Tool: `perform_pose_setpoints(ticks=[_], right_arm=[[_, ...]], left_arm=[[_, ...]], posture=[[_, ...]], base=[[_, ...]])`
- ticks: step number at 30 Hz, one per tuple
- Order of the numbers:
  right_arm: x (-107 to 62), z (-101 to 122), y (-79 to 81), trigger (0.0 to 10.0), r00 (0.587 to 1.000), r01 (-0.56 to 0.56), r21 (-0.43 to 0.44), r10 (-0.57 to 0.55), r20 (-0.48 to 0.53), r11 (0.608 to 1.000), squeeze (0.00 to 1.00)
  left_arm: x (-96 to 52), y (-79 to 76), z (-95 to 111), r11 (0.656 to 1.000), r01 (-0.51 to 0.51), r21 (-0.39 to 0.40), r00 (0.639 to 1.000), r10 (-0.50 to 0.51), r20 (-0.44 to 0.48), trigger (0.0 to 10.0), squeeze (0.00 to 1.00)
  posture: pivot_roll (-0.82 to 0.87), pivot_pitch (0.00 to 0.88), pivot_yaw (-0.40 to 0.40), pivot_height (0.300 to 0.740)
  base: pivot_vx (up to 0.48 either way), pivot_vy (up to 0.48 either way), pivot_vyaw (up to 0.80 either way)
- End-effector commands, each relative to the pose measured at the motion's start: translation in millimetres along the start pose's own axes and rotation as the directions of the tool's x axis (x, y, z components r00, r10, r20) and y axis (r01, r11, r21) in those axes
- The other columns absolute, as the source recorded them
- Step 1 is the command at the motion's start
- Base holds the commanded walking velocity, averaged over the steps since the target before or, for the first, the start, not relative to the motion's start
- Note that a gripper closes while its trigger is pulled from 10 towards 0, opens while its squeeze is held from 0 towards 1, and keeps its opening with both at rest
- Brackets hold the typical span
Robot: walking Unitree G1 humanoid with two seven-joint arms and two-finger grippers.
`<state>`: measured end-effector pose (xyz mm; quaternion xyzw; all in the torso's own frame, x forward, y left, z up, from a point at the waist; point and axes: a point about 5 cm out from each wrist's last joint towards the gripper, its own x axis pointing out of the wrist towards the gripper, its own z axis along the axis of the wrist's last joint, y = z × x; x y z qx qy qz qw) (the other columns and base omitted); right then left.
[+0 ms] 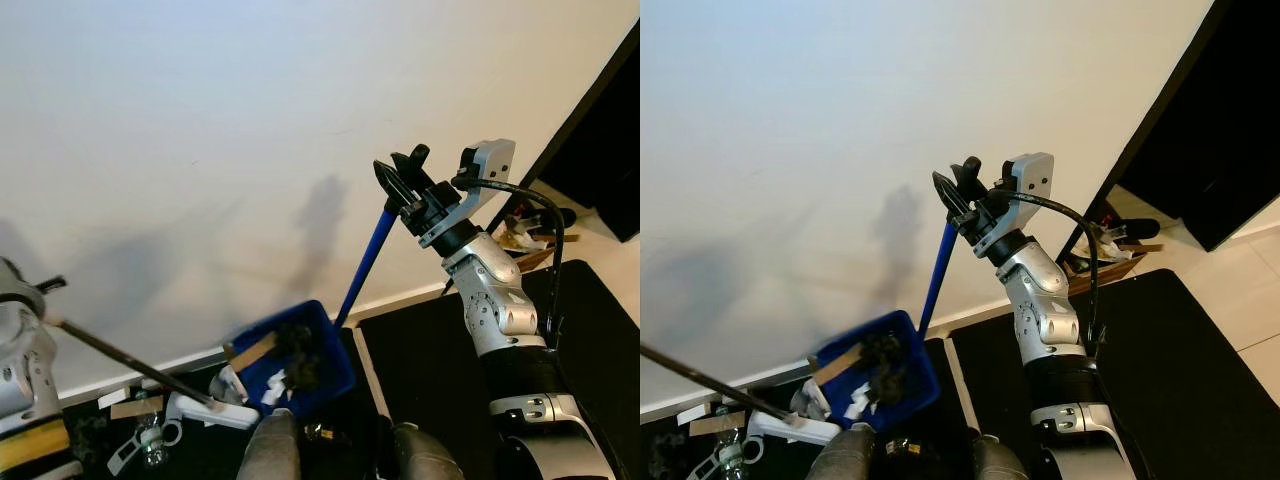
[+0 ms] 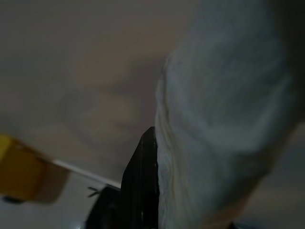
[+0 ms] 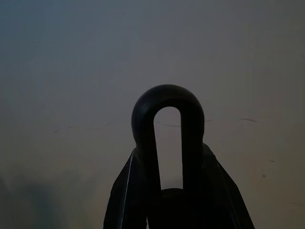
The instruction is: Sweep floor
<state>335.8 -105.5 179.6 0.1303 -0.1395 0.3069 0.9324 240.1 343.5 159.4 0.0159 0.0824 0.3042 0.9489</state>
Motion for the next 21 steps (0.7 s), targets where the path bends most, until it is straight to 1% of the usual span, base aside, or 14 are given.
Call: perform_pose_setpoints(ticks=[1,2,4,5,8,11,12,14,15,17,18,19,20,21], right_arm=[[0.4,-1,0.8,10.0,0.999,0.022,0.096,-0.026,0.039,0.995,0.0],[0.9,1,-0.4,10.0,0.998,0.034,0.099,-0.039,0.051,0.995,0.0],[1.2,3,-1.1,10.0,0.997,0.042,0.101,-0.048,0.058,0.994,0.0],[1.3,5,-3.1,10.0,0.995,0.06,0.107,-0.068,0.072,0.992,0.0],[0.7,6,-3.9,10.0,0.995,0.066,0.112,-0.074,0.072,0.992,0.0],[-8.9,-7,-9.7,10.0,0.995,0.097,0.097,-0.099,0.018,0.99,0.0],[-8.9,-7,-9.7,10.0,0.995,0.097,0.097,-0.099,0.018,0.99,0.0],[-13.9,-15,-10.1,10.0,0.995,0.105,0.09,-0.104,-0.013,0.99,0.0],[-15.1,-17,-9.2,10.0,0.995,0.103,0.087,-0.101,-0.023,0.991,0.0],[-15.5,-20,-8.4,10.0,0.994,0.103,0.087,-0.101,-0.029,0.991,0.0],[-15.5,-20,-8.4,10.0,0.994,0.103,0.087,-0.101,-0.029,0.991,0.0],[-15.3,-21,-7.9,10.0,0.994,0.103,0.088,-0.101,-0.03,0.991,0.0],[-14.4,-20,-8.5,10.0,0.994,0.108,0.09,-0.106,-0.026,0.99,0.0],[-13.8,-19,-9.0,10.0,0.994,0.111,0.092,-0.11,-0.021,0.989,0.0]], left_arm=[[-8.2,-22.8,-3,0.989,0.142,-0.035,0.99,-0.142,0.018,10.0,0.0],[-12.4,-32.3,-3,0.98,0.196,-0.011,0.98,-0.196,0.033,10.0,0.0],[-15.5,-38.2,-4,0.973,0.23,0.003,0.972,-0.23,0.04,10.0,0.0],[-19.2,-46.1,-2,0.964,0.262,0.043,0.962,-0.265,0.065,10.0,0.0],[-19.9,-46.5,1,0.966,0.253,0.055,0.962,-0.257,0.088,10.0,0.0],[-14.6,-30.2,35,0.98,0.175,-0.095,0.966,-0.152,0.211,10.0,0.0],[-14.6,-30.2,35,0.98,0.175,-0.095,0.966,-0.152,0.211,10.0,0.0],[-12.7,-17.4,59,0.981,0.16,-0.109,0.951,-0.123,0.283,10.0,0.0],[-11.9,-10.9,70,0.984,0.158,-0.077,0.943,-0.127,0.309,10.0,0.0],[-11.1,-5.3,77,0.987,0.159,-0.022,0.938,-0.144,0.316,10.0,0.0],[-11.1,-5.3,77,0.987,0.159,-0.022,0.938,-0.144,0.316,10.0,0.0],[-11.5,-2.1,81,0.985,0.167,0.046,0.931,-0.173,0.32,10.0,0.0],[-12.1,1.1,78,0.974,0.159,0.162,0.929,-0.203,0.309,10.0,0.0],[-12.7,2.4,74,0.959,0.155,0.239,0.929,-0.224,0.296,10.0,0.0]], posture=[[0.21,0.068,0.01,0.74],[0.21,0.068,0.011,0.74],[0.21,0.068,0.011,0.74],[0.2,0.067,0.014,0.74],[0.2,0.063,0.015,0.74],[0.2,0.063,0.015,0.74],[0.2,0.063,0.015,0.74],[0.21,0.063,0.015,0.74],[0.21,0.061,0.017,0.74],[0.21,0.06,0.017,0.74],[0.21,0.06,0.017,0.74],[0.22,0.058,0.019,0.74],[0.22,0.055,0.022,0.74],[0.22,0.055,0.022,0.74]], base=[[0.0,0.0,0.0],[0.0,0.0,0.0],[0.0,0.0,0.0],[0.0,0.0,0.0],[0.0,0.0,0.0],[0.0,0.0,0.0],[0.0,0.0,0.0],[0.0,0.0,0.0],[0.0,0.0,0.0],[0.0,0.0,0.0],[0.0,0.0,0.0],[0.0,0.0,0.0],[0.0,0.0,0.0],[0.0,0.0,0.0]])
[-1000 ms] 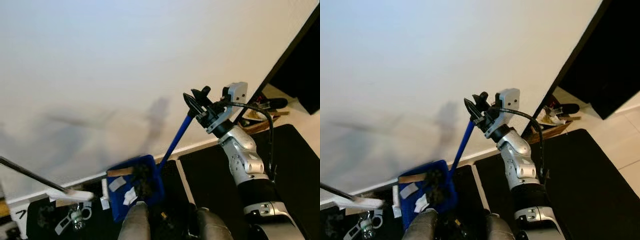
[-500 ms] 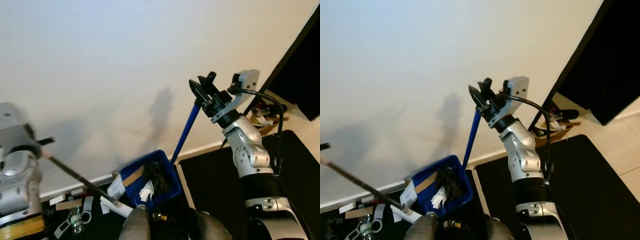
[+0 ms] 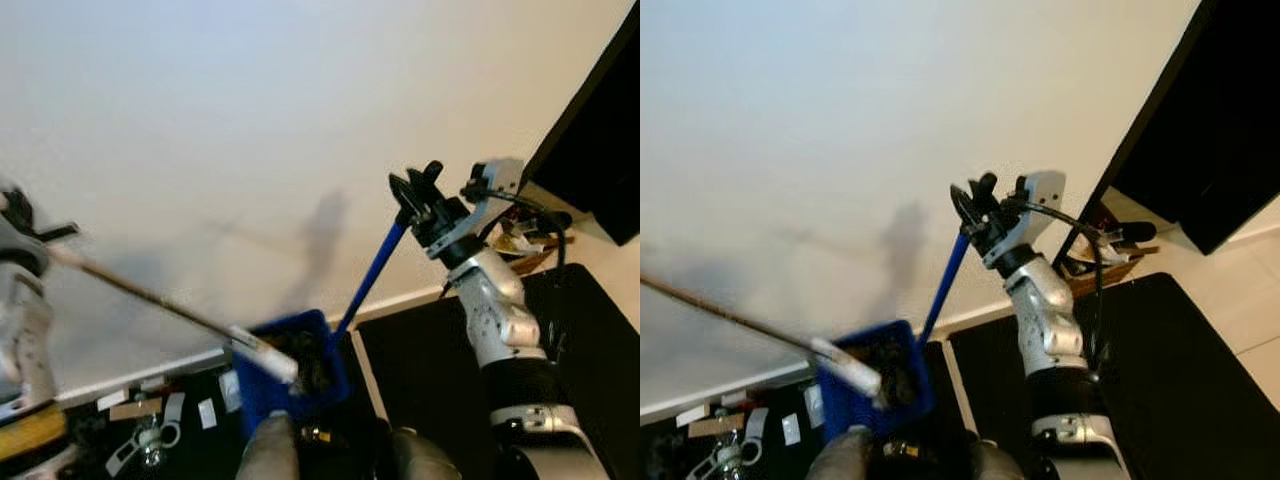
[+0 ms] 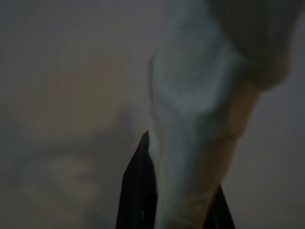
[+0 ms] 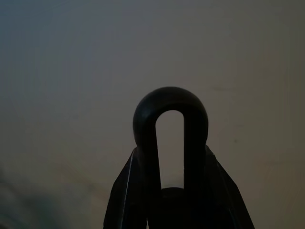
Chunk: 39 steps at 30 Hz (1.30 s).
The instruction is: Sweep floor
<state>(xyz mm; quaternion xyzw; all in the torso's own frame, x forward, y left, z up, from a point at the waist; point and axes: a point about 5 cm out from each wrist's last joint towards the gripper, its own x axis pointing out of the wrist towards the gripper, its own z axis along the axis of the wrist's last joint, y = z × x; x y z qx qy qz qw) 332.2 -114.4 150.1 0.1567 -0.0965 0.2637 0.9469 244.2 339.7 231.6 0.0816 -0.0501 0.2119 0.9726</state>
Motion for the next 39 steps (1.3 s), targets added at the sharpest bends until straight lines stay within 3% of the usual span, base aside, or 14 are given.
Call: perform_pose_setpoints(ticks=[1,3,6,8,11,14,19,24,29,32,36,39], right_arm=[[3.4,5,1.0,10.0,0.999,0.0,0.036,-0.002,0.039,0.999,0.0],[3.7,10,-2.6,10.0,0.998,0.013,0.042,-0.015,0.057,0.999,0.0],[2.9,14,-5.7,10.0,0.997,0.021,0.044,-0.024,0.069,0.999,0.0],[-2.8,16,-13.3,10.0,0.997,0.043,0.027,-0.044,0.067,0.999,0.0],[-8.8,13,-19.7,10.0,0.997,0.063,0.015,-0.063,0.047,0.998,0.0],[-11.0,10,-21.1,10.0,0.997,0.067,0.014,-0.067,0.037,0.998,0.0],[-9.9,6,-17.8,10.0,0.998,0.064,0.016,-0.064,0.029,0.998,0.0],[-8.7,3,-14.8,10.0,0.998,0.057,0.022,-0.058,0.02,0.998,0.0],[-10.2,-12,-7.0,10.0,0.999,0.026,-0.019,-0.027,-0.042,0.999,0.0],[-14.3,-27,-6.7,10.0,0.994,0.055,-0.094,-0.063,-0.086,0.994,0.0],[-17.6,-31,-14.3,10.0,0.988,0.108,-0.147,-0.123,-0.093,0.983,0.0],[-22.6,-32,-25.2,10.0,0.977,0.165,-0.207,-0.189,-0.098,0.964,0.0]], left_arm=[[-2.7,1.8,3,0.988,0.042,0.151,0.999,-0.044,0.012,10.0,0.0],[-9.6,-2.8,-12,0.973,0.09,0.211,0.996,-0.084,-0.039,10.0,0.0],[-14.7,-7.3,-22,0.971,0.109,0.213,0.993,-0.097,-0.069,10.0,0.0],[-20.3,-10.8,-31,0.989,0.079,0.125,0.994,-0.069,-0.082,10.0,0.0],[-19.1,-6.0,-23,1.0,0.024,-0.005,0.998,-0.024,-0.054,10.0,0.0],[-15.9,2.9,-15,0.999,-0.015,-0.033,0.999,0.014,-0.031,10.0,0.0],[-11.4,20.2,-9,0.996,-0.088,0.003,0.996,0.088,-0.008,10.0,0.0],[-11.5,22.4,-11,0.993,-0.115,0.018,0.993,0.115,-0.006,10.0,0.0],[-17.0,7.9,-26,0.995,-0.074,0.068,0.996,0.077,-0.042,10.0,0.0],[-23.3,-6.5,-45,0.997,-0.042,0.069,0.995,0.047,-0.087,10.0,0.0],[-27.9,-11.7,-52,0.996,-0.042,0.075,0.994,0.049,-0.094,10.0,0.0],[-26.9,-7.7,-46,0.995,-0.085,0.047,0.994,0.088,-0.062,10.0,0.0]], posture=[[0.22,0.055,0.022,0.74],[0.22,0.055,0.022,0.74],[0.21,0.057,0.024,0.74],[0.21,0.06,0.021,0.74],[0.21,0.066,0.018,0.74],[0.22,0.07,0.02,0.74],[0.22,0.073,0.025,0.74],[0.22,0.075,0.025,0.74],[0.22,0.082,0.017,0.74],[0.22,0.085,0.015,0.74],[0.22,0.088,0.013,0.74],[0.22,0.091,0.012,0.74]], base=[[0.0,0.0,0.0],[0.0,0.0,0.0],[0.0,0.0,0.0],[0.0,0.0,0.0],[0.0,0.0,0.0],[0.0,0.0,0.0],[0.0,0.0,0.0],[0.0,0.0,0.0],[0.0,0.0,0.0],[0.0,0.0,0.0],[0.0,0.0,0.0],[0.0,0.0,0.0]])
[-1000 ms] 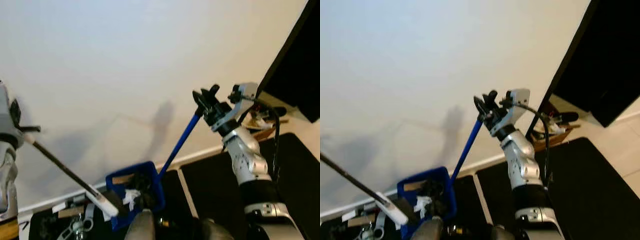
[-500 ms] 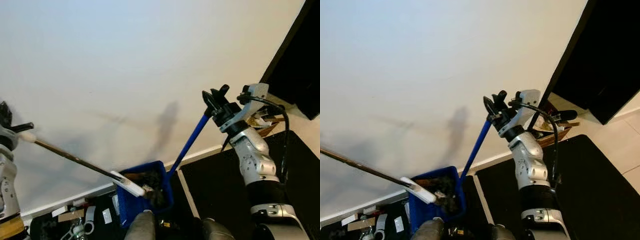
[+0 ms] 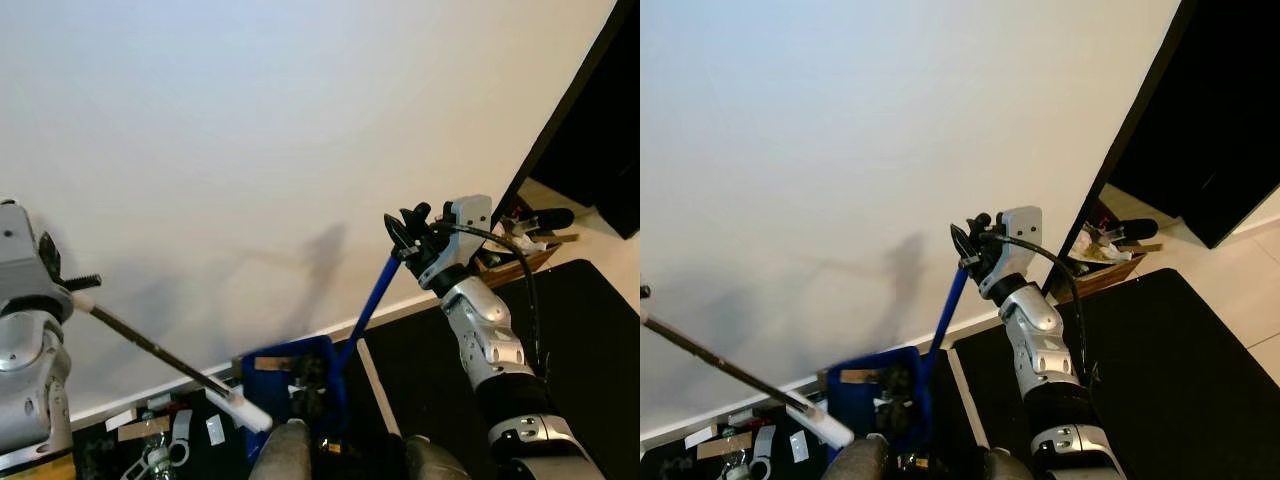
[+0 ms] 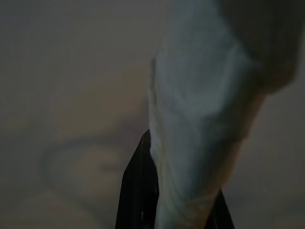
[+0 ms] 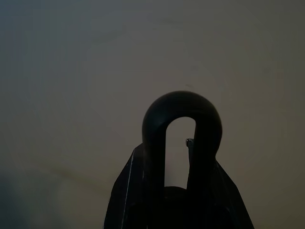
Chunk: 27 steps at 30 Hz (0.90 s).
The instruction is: Sweep floor
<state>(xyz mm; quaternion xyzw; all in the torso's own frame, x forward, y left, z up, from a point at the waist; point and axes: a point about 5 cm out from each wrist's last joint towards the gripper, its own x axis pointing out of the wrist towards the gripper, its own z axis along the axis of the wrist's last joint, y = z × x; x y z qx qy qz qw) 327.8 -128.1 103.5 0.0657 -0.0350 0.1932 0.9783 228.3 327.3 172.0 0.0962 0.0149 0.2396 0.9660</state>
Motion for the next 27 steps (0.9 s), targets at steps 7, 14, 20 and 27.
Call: perform_pose_setpoints(ticks=[7,14,20,27], right_arm=[[-1.7,9,-27.6,10.0,0.987,0.155,-0.099,-0.149,0.067,0.983,0.0],[-1.6,1,-30.3,10.0,0.981,0.194,-0.138,-0.189,0.045,0.971,0.0],[-3.9,-16,-27.2,10.0,0.976,0.212,-0.18,-0.217,-0.009,0.961,0.0],[-1.7,-20,-23.1,10.0,0.979,0.192,-0.219,-0.203,-0.028,0.957,0.0]], left_arm=[[4.3,16.3,16,0.995,-0.087,-0.054,0.991,0.092,0.095,10.0,0.0],[2.2,1.4,6,0.999,-0.031,-0.021,0.997,0.032,0.066,10.0,0.0],[-1.5,-4.7,-11,1.0,-0.004,0.003,1.0,0.004,0.015,10.0,0.0],[-5.0,-5.0,-18,1.0,0.003,0.018,1.0,-0.003,-0.002,10.0,0.0]], posture=[[0.23,0.093,0.019,0.74],[0.23,0.098,0.029,0.74],[0.24,0.103,0.036,0.74],[0.25,0.109,0.042,0.74]], base=[[0.0,0.0,0.0],[0.0,0.0,0.0],[0.0,0.0,0.0],[0.0,0.0,0.0]])
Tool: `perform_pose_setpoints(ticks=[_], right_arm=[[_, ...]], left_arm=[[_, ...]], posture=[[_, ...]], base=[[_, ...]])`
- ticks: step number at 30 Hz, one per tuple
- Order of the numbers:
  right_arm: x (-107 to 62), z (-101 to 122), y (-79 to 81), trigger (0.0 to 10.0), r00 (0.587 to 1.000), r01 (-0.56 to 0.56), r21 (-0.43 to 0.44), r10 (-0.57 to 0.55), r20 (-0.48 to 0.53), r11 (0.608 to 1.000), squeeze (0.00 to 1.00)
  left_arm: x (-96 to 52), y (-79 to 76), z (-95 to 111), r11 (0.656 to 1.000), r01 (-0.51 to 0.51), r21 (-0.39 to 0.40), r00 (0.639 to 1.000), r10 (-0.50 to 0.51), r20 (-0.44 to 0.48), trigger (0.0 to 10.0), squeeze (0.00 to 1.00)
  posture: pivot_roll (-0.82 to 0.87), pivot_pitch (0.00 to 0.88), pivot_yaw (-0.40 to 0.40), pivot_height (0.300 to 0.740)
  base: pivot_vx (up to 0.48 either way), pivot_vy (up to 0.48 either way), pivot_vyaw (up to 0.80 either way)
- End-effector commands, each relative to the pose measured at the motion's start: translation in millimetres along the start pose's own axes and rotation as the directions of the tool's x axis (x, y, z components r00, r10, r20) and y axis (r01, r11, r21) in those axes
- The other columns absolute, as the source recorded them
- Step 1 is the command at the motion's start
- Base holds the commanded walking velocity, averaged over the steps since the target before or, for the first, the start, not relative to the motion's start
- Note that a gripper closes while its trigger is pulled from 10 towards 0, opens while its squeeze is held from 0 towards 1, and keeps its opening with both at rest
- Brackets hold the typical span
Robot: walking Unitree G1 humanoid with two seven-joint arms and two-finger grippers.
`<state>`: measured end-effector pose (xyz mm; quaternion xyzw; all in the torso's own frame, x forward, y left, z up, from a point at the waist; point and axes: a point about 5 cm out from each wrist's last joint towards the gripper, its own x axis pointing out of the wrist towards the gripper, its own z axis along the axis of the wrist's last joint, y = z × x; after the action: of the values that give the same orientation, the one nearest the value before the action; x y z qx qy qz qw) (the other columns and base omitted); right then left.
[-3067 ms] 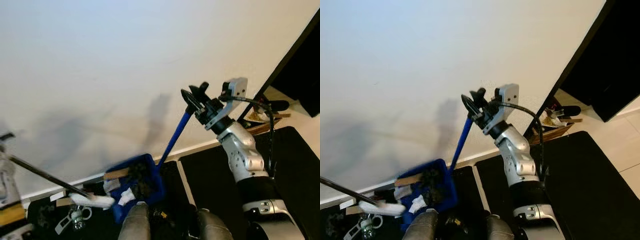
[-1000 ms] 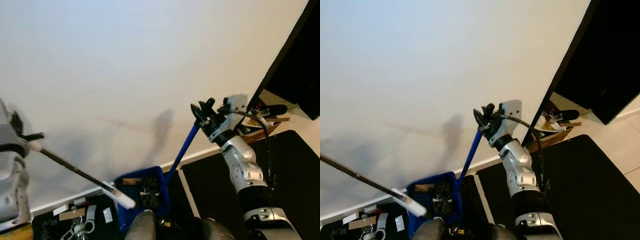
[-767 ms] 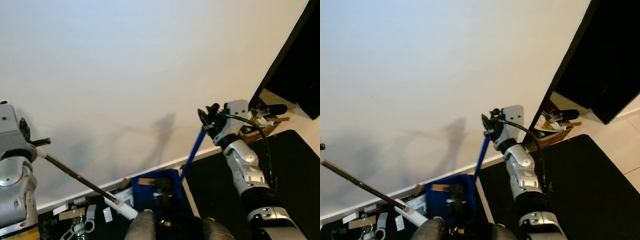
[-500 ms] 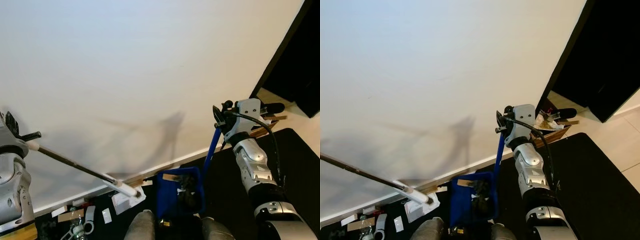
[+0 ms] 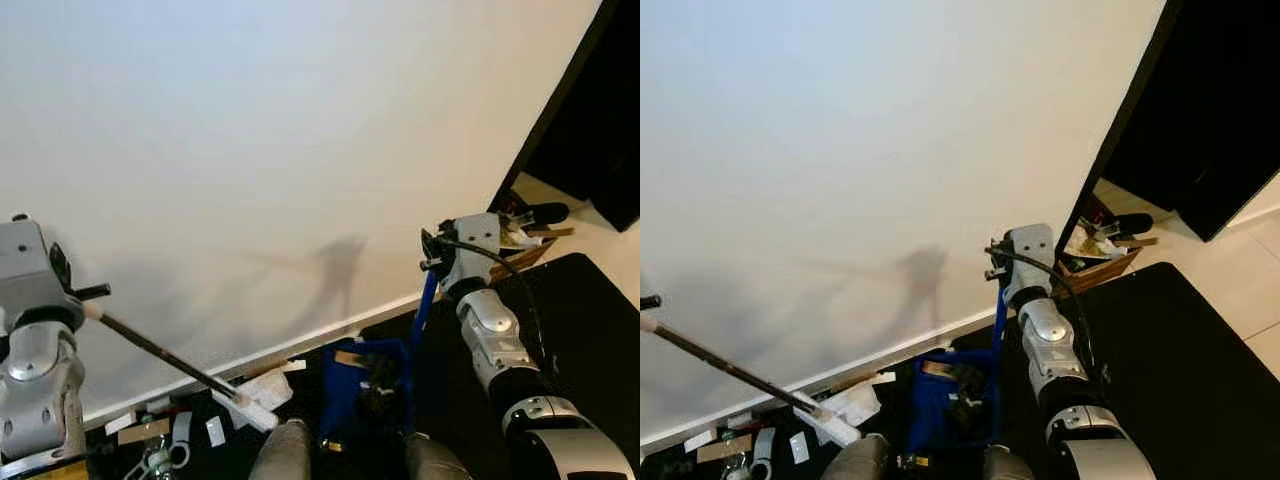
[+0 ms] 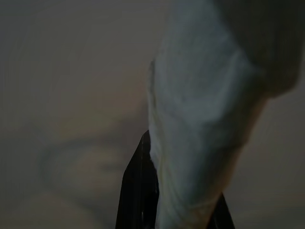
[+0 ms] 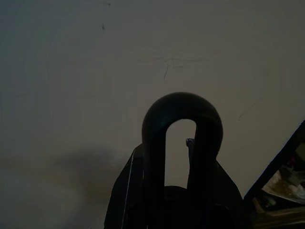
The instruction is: Sweep floor
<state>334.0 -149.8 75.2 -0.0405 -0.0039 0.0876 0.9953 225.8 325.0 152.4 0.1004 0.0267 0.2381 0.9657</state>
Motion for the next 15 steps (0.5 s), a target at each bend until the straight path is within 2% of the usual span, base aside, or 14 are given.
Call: perform_pose_setpoints(ticks=[1,12,13,15], right_arm=[[3.6,7,3.5,10.0,0.999,-0.015,-0.019,0.016,0.044,1.0,0.0],[14.0,19,22.3,10.0,0.988,-0.12,-0.063,0.126,0.094,0.991,0.0],[14.8,20,23.6,10.0,0.986,-0.128,-0.064,0.134,0.099,0.99,0.08],[15.6,21,24.9,10.0,0.984,-0.138,-0.065,0.144,0.103,0.988,0.08]], left_arm=[[-1.8,0.0,0,1.0,-0.002,0.008,1.0,0.002,0.015,10.0,0.0],[-3.3,3.1,-4,0.999,0.004,0.037,1.0,-0.005,0.008,10.0,0.0],[-3.2,3.0,-5,0.999,0.006,0.039,1.0,-0.006,0.007,10.0,0.0],[-3.2,2.9,-5,0.999,0.007,0.041,1.0,-0.007,0.006,10.0,0.0]], posture=[[0.25,0.109,0.042,0.74],[0.27,0.116,0.057,0.74],[0.27,0.116,0.058,0.74],[0.27,0.116,0.058,0.74]], base=[[0.0,0.0,0.0],[0.0,0.0,0.0],[0.0,0.0,0.0],[0.0,0.0,0.0]])
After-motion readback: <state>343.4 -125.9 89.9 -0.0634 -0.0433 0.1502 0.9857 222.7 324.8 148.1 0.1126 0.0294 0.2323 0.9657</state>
